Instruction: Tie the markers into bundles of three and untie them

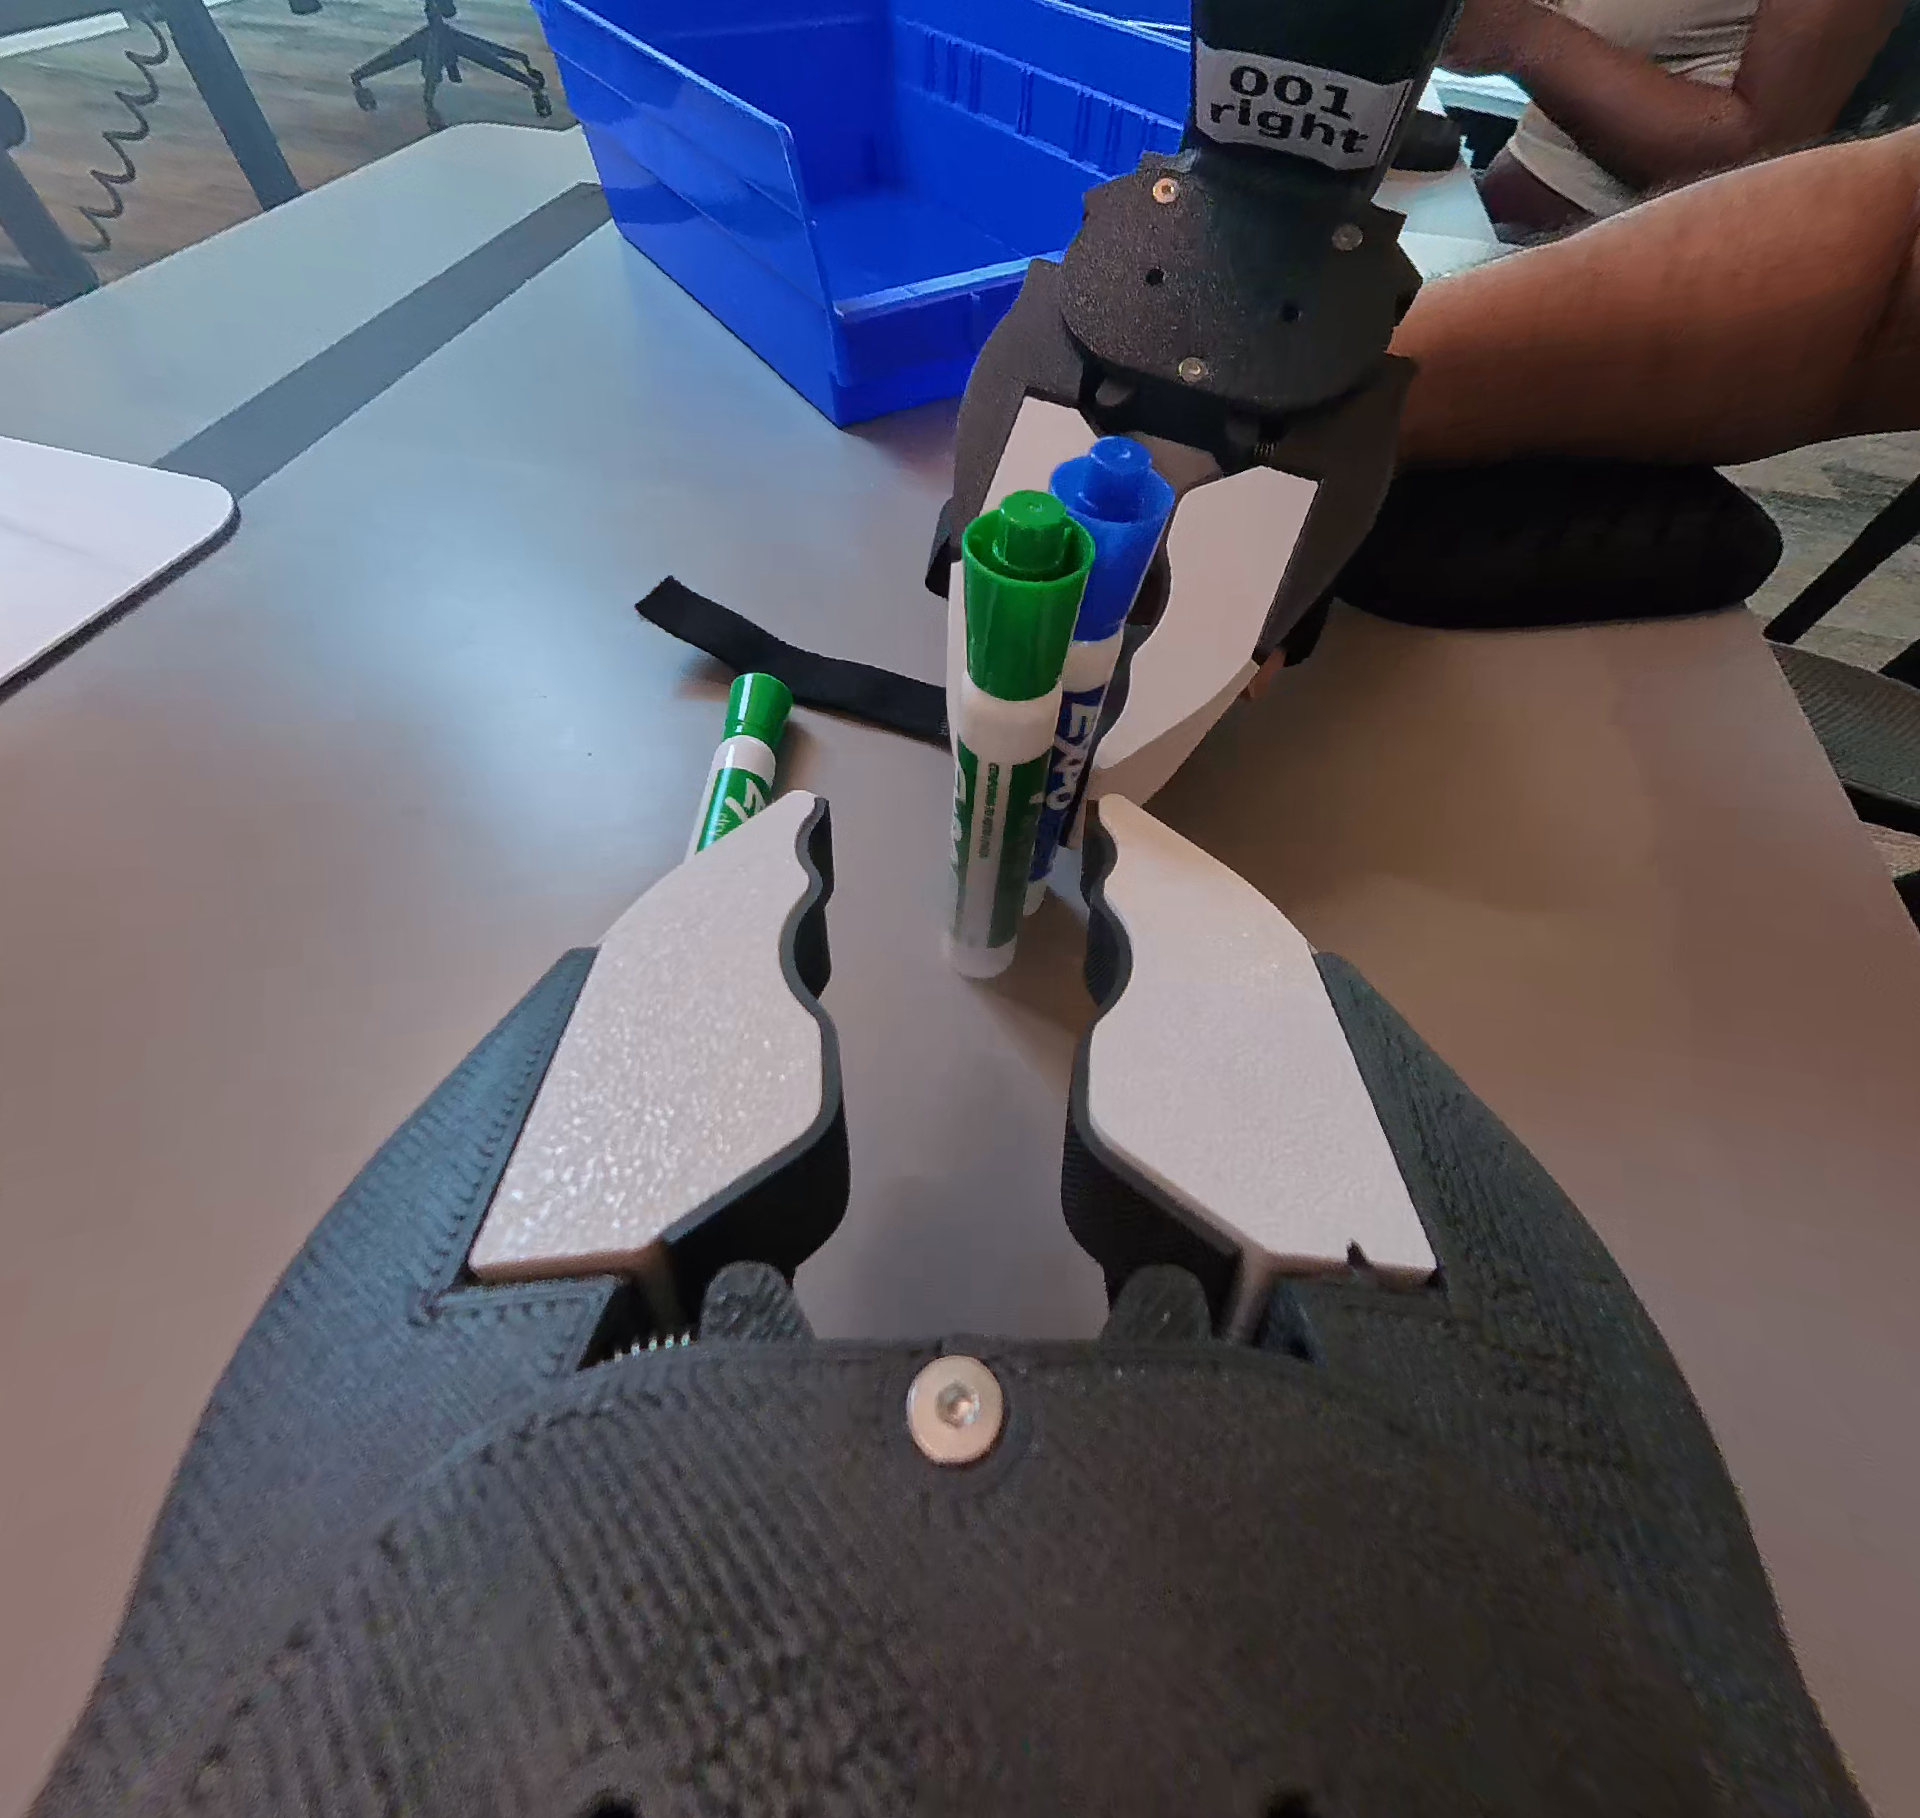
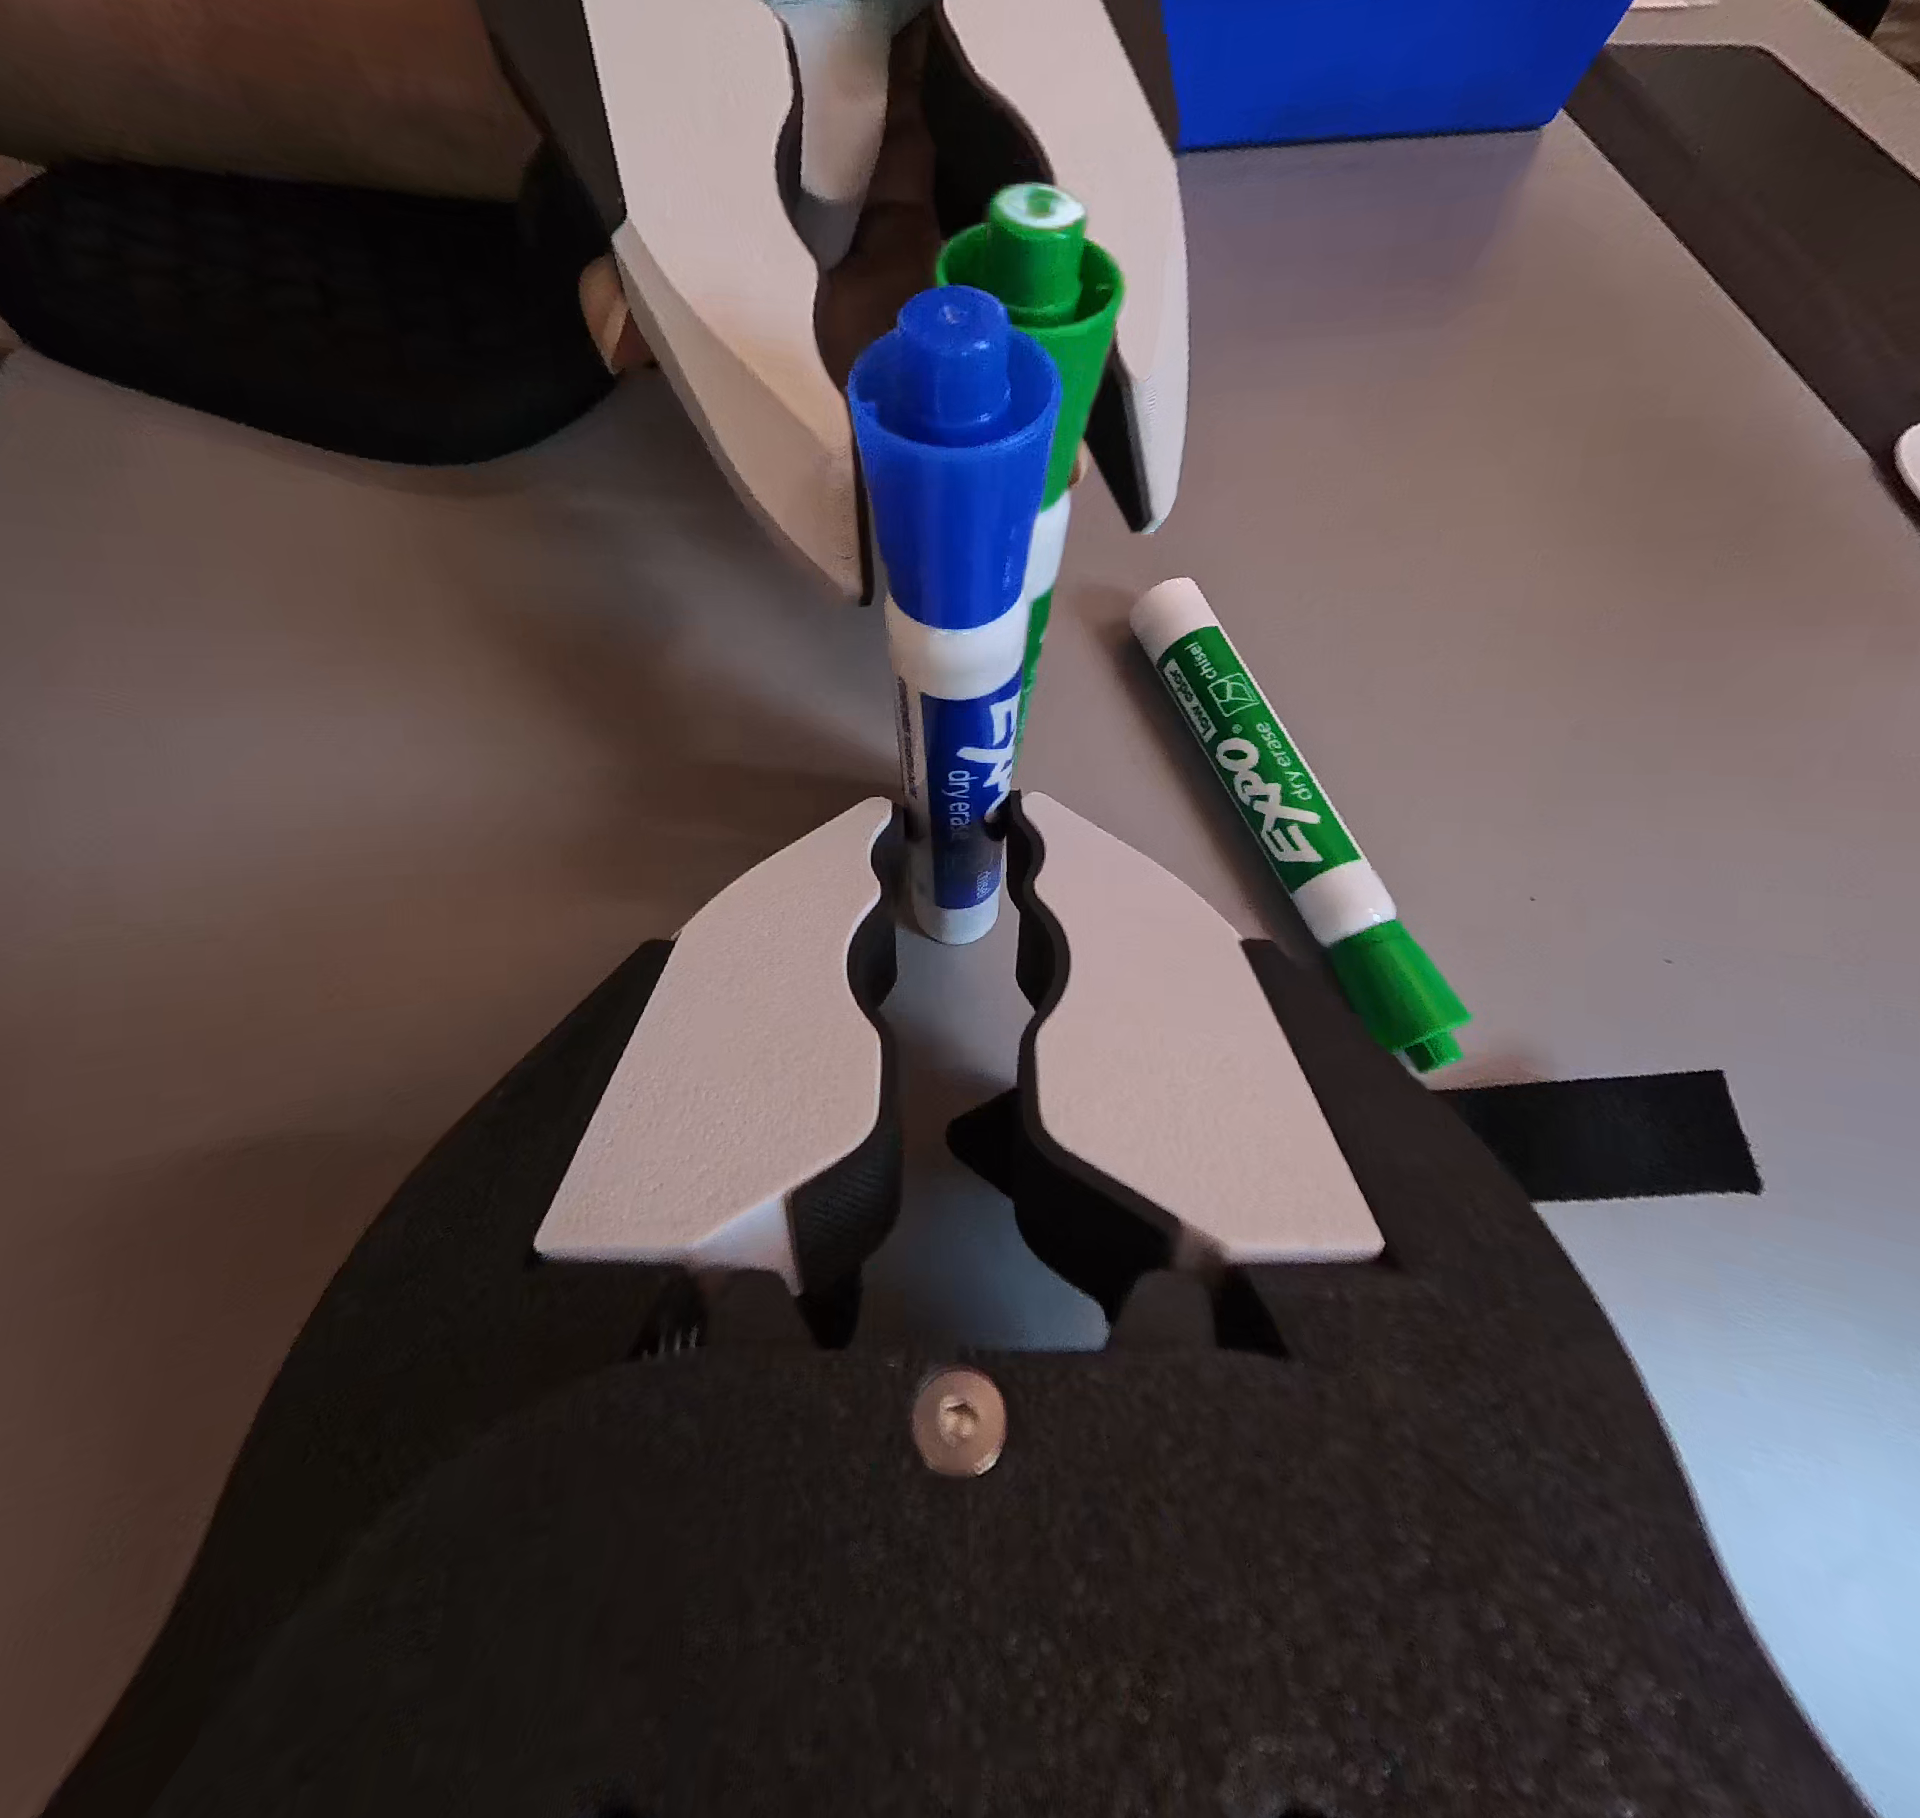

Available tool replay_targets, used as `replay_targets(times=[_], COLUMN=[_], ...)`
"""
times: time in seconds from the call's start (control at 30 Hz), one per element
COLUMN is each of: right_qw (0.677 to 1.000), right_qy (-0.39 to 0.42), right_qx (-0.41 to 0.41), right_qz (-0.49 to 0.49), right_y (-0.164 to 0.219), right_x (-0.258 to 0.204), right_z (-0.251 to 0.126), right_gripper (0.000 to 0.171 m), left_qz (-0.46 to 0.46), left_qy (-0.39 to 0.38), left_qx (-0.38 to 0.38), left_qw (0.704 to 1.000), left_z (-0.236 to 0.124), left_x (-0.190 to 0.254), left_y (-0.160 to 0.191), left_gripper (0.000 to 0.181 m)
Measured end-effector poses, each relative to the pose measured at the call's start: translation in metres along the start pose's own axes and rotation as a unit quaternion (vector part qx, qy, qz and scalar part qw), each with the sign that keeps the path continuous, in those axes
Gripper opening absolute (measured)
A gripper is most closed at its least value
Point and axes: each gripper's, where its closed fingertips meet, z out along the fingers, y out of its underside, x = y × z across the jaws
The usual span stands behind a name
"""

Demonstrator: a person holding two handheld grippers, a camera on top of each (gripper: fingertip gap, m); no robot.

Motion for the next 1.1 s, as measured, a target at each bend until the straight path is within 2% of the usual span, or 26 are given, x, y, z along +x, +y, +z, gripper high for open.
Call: replay_targets(times=[0.3,0.4,0.5,0.8,0.93,1.03,1.1], right_qw=[0.999,0.998,0.997,0.997,0.998,0.997,0.994], right_qy=[0.016,0.042,0.041,0.044,0.03,-0.018,-0.036], right_qx=[0.016,0.011,0.014,0.007,0.007,0.044,0.085], right_qz=[0.039,0.045,0.067,0.056,0.053,0.061,0.05], right_y=[-0.01,-0.008,-0.008,-0.008,-0.009,-0.028,-0.046], right_x=[-0.031,-0.024,-0.017,-0.016,-0.02,-0.021,-0.002], right_z=[0.002,0.009,0.011,0.013,0.008,-0.019,-0.041], right_gripper=[0.018,0.018,0.018,0.019,0.034,0.052,0.056], left_qz=[0.014,0.028,0.031,0.034,0.032,0.032,0.028], left_qy=[0.021,0.035,0.047,0.052,0.052,0.046,0.04], left_qx=[0.011,0.02,0.03,0.018,0.016,0.017,0.021], left_qw=[1.0,0.999,0.998,0.998,0.998,0.998,0.999], left_z=[-0.006,-0.012,-0.017,-0.016,-0.015,-0.017,-0.019], left_x=[0.003,0.006,0.007,0.008,0.007,0.004,0.0], left_y=[-0.004,-0.008,-0.011,-0.005,-0.004,-0.004,-0.006], left_gripper=[0.048,0.048,0.048,0.048,0.048,0.048,0.048])
